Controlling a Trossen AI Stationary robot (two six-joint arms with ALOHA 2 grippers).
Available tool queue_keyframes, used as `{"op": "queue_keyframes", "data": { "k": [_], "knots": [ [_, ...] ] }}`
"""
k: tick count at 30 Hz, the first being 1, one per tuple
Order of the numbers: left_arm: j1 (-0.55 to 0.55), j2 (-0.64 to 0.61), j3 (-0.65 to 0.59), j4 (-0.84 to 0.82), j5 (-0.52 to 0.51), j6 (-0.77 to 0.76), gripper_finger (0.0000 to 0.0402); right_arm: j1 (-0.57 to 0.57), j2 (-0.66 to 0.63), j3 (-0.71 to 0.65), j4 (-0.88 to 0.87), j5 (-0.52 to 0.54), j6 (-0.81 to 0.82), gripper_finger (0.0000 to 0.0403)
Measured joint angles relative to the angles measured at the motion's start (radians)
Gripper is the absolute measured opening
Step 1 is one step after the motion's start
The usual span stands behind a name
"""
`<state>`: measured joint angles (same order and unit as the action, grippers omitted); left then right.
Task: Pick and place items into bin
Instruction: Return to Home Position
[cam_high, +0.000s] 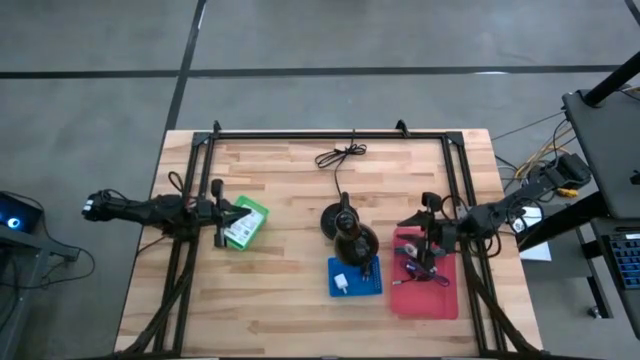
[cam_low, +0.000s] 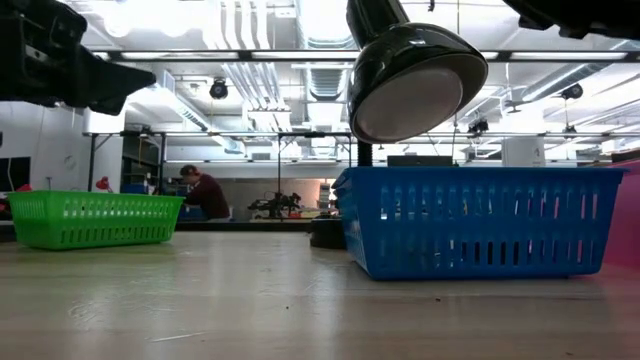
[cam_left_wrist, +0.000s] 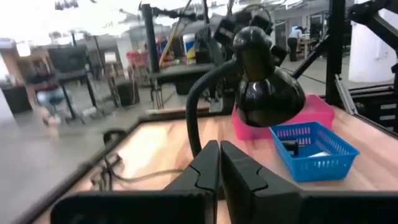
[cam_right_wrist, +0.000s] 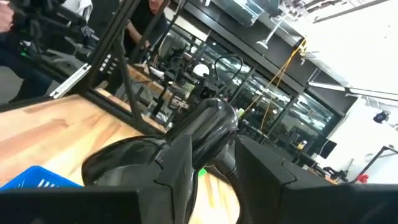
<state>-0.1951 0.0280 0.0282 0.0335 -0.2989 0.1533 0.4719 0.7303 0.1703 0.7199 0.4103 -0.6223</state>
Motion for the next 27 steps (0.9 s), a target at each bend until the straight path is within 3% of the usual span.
{"op": "queue_keyframes", "data": {
  "k": [7,14,27],
  "knots": [
    [0.001,0.006,-0.002,-0.014,0.020,-0.059,0.0000,-0.047,0.000,0.000,0.032,-0.011,0.049,0.0111],
    [0.002,0.003,-0.001,-0.022,0.021,-0.035,0.0000,-0.126,-0.001,0.000,0.053,-0.144,0.180,0.0111],
    [0.002,0.012,-0.001,-0.015,-0.029,-0.041,0.0000,-0.147,-0.002,-0.002,-0.063,-0.149,0.373,0.0110]
  ]
}}
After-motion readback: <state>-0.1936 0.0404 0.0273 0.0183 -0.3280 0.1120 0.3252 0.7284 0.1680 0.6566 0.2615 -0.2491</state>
